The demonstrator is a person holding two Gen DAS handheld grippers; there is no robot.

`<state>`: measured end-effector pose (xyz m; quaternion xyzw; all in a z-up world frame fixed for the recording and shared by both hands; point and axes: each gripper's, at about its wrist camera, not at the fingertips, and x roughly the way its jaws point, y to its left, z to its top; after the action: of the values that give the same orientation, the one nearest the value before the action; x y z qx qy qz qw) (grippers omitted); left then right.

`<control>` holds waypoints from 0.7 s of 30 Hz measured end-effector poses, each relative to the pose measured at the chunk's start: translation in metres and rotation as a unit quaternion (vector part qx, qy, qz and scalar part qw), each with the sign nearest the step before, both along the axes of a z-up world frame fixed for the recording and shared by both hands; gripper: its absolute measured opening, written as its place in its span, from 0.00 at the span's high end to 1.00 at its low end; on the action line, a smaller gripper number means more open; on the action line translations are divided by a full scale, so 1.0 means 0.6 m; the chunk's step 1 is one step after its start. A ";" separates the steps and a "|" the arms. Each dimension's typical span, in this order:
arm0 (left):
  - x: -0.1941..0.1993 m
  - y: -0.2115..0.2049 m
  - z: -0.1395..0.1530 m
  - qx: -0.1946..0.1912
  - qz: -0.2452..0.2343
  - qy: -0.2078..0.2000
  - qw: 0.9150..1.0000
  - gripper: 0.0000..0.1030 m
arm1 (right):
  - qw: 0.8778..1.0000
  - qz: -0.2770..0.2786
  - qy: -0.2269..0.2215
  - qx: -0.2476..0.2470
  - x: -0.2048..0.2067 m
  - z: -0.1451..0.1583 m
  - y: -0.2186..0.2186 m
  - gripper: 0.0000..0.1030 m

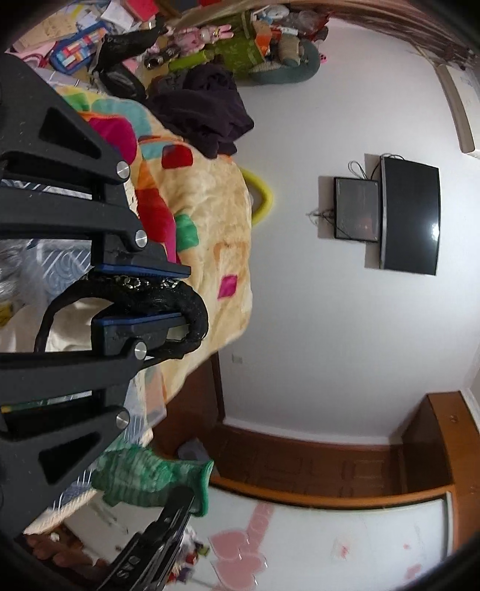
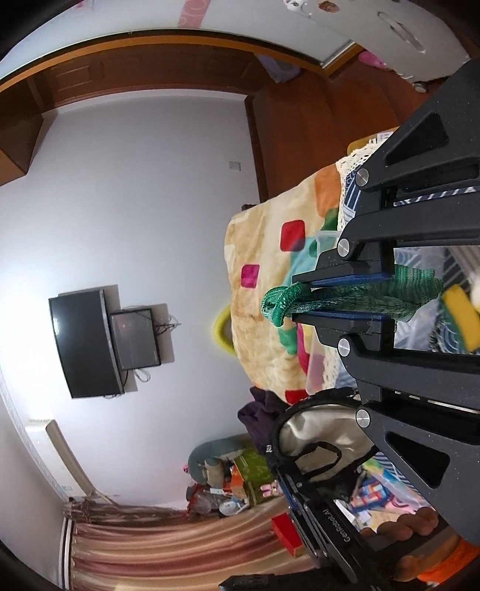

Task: Organize soft objects
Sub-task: 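Drop the black-strapped bag into the box with the left tool while the right drops the sock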

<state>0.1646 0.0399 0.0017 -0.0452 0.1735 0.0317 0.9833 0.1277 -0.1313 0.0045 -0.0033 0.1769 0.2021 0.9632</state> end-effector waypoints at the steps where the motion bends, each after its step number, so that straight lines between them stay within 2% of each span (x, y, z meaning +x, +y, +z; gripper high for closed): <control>1: 0.014 -0.001 -0.004 0.002 0.004 0.009 1.000 0.84 | 1.000 -0.001 0.007 -0.002 0.011 -0.006 0.005 0.90; 6: 0.068 -0.001 -0.047 0.011 0.012 0.066 0.998 0.84 | 0.999 -0.001 0.037 -0.027 0.037 -0.041 0.024 0.89; 12: 0.087 0.000 -0.100 0.017 -0.017 0.136 0.990 0.84 | 0.995 0.001 0.075 -0.063 0.063 -0.077 0.037 0.90; 21: 0.088 -0.008 -0.133 0.048 -0.051 0.181 0.981 0.81 | 0.987 0.017 0.131 -0.093 0.085 -0.102 0.040 0.89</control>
<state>0.2175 0.0353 -0.0783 0.0175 0.3493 -0.0024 0.9368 0.1787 -0.1074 -0.0564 -0.0694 0.3199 0.1993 0.9236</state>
